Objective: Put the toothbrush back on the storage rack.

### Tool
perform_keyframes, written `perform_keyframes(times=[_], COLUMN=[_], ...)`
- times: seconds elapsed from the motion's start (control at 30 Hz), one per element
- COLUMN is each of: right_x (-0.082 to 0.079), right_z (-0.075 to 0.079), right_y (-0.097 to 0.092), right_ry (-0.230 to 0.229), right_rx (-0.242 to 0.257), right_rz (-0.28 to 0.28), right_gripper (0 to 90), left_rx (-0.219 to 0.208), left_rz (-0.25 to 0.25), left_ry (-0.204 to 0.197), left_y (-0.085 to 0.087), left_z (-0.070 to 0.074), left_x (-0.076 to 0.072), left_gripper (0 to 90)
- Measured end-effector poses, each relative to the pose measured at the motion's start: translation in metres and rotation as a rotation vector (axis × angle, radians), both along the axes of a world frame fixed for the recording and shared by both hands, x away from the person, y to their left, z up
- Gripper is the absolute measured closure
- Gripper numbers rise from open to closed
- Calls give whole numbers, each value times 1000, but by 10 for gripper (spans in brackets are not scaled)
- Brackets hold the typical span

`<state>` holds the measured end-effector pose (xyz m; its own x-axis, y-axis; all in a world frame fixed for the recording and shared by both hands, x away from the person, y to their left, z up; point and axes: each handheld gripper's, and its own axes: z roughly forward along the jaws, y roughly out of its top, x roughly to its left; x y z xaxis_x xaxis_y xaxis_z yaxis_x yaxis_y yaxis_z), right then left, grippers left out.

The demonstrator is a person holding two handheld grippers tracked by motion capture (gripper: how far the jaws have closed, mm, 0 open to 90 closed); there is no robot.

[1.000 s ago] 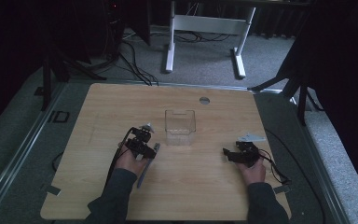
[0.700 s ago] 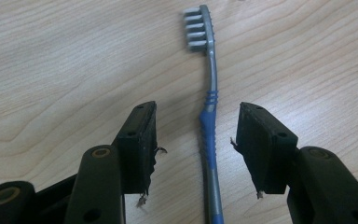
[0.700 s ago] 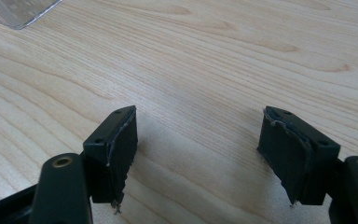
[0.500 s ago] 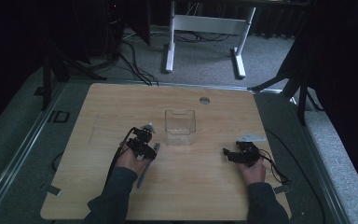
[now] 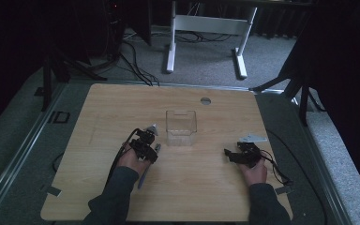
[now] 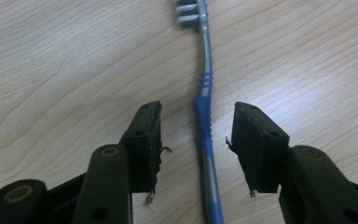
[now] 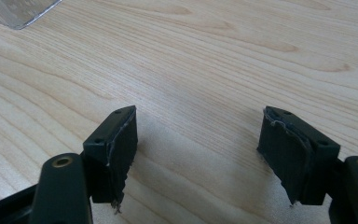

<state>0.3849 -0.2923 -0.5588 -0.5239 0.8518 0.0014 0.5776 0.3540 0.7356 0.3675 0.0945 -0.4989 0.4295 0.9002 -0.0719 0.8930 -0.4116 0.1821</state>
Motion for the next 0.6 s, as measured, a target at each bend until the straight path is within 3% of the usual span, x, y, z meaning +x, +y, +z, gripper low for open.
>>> perform_keyframes(times=[0.6], right_x=[0], right_z=[0], right_y=[0], right_ry=[1], right_rx=[1], right_rz=[0], right_gripper=[276], left_rx=[50], left_rz=[-11], left_ry=[51], left_y=[-11], left_z=[-12], left_x=[4], left_gripper=[646])
